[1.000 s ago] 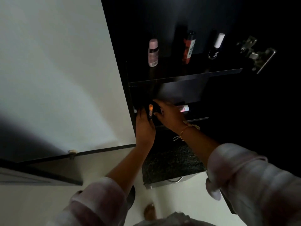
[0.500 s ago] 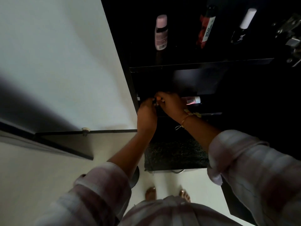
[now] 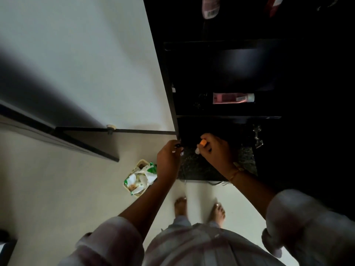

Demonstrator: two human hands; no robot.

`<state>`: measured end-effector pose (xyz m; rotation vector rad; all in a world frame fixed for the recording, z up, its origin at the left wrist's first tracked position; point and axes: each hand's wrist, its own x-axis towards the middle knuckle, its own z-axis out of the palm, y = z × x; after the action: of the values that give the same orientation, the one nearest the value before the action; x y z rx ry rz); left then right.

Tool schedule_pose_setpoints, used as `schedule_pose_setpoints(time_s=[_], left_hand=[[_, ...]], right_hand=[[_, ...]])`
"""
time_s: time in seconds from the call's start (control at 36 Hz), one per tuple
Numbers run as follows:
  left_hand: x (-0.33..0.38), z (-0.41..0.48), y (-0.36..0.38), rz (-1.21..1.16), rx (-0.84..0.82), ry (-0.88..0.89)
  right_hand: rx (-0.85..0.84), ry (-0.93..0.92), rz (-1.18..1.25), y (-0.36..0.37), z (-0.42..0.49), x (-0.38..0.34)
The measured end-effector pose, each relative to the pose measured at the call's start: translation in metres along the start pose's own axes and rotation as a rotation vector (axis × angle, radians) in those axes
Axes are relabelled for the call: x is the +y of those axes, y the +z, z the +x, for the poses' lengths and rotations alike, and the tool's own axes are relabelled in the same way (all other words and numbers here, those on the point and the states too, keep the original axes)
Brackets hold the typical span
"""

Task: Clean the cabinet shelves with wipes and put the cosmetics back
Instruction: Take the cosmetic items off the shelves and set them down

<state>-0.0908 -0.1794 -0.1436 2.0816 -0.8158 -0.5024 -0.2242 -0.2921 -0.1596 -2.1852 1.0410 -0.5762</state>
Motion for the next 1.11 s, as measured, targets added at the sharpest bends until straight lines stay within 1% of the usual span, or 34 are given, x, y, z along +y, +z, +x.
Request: schedule_pose_setpoints(time_s=[0.11, 0.25, 0.33, 0.42, 0.53, 0.69, 1.11], left_hand=[[-0.030, 0.000, 0.017, 0.016, -0.099, -0.089], [-0.055, 0.009, 0.044, 0.045, -0.177, -0.107], [-0.064, 0.016, 0.057, 0.048, -0.192, -0.112], [-0.068, 0.022, 0.064, 0.076, -0.202, -0.065], [-0.075, 0.028, 0.072, 0.108, -0.233, -0.066], [-0.087, 0.030, 0.079, 0.155, -0.263, -0.018], [-0.103, 0.028, 0.084, 0.159, -0.314, -0.016]], right_hand=[[-0.154, 0.120, -0.075, 0.032, -0.014, 0.037], [-0.185, 0.191, -0.159, 0.068, -0.016, 0.062], [-0.186, 0.166, -0.218, 0.087, -0.012, 0.076], [-0.192, 0.160, -0.238, 0.095, -0.011, 0.079], [-0.262, 0.182, -0.272, 0.099, -0.009, 0.077], [-0.330, 0.178, -0.272, 0.107, -0.005, 0.077], [-0.375, 0.194, -0.281, 0.106, -0.005, 0.071]])
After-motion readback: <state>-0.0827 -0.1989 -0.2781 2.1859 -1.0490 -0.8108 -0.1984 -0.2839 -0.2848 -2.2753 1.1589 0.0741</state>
